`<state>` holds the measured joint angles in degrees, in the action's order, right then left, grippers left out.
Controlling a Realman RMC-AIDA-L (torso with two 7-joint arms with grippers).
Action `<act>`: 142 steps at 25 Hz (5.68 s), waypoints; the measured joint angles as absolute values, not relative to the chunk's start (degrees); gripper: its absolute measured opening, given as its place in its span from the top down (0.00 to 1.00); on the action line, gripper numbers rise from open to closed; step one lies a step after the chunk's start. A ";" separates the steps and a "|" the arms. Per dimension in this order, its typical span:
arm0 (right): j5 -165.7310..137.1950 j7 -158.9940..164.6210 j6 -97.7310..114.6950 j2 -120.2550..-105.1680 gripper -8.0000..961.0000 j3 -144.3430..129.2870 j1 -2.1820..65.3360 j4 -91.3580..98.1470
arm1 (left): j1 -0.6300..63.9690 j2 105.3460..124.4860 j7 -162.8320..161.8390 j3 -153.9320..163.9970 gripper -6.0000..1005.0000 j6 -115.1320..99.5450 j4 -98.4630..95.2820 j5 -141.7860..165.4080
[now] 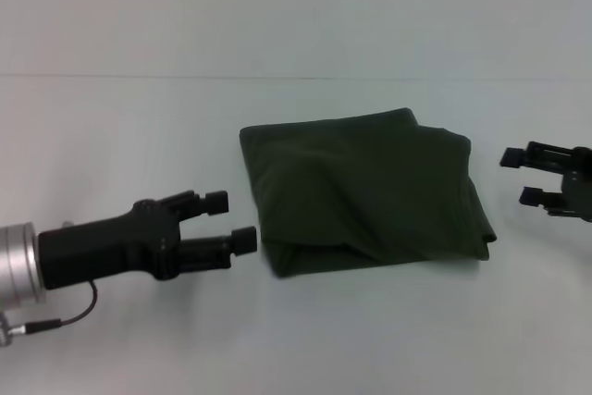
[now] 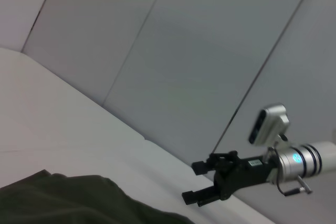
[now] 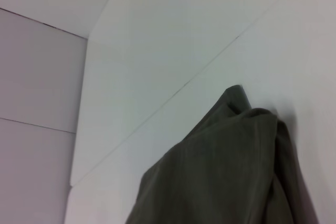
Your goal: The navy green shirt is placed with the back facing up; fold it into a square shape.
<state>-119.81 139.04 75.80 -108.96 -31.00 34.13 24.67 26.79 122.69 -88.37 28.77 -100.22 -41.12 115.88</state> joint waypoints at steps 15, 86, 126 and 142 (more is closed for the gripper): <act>-120.78 137.74 63.99 -112.90 0.07 -34.20 39.54 22.78 | 25.01 123.66 -83.20 28.99 0.06 -100.32 -40.94 115.93; -120.69 138.11 62.42 -113.57 0.12 -33.95 39.01 21.36 | 24.50 123.76 -81.21 28.04 0.06 -99.32 -40.98 115.93; -120.21 134.84 56.77 -115.67 0.72 -33.84 40.71 21.47 | 24.39 123.83 -80.95 28.20 0.06 -98.53 -40.95 115.93; -120.42 134.47 56.07 -115.84 0.99 -34.20 41.48 21.95 | 24.52 123.75 -80.95 28.47 0.06 -97.99 -41.13 115.93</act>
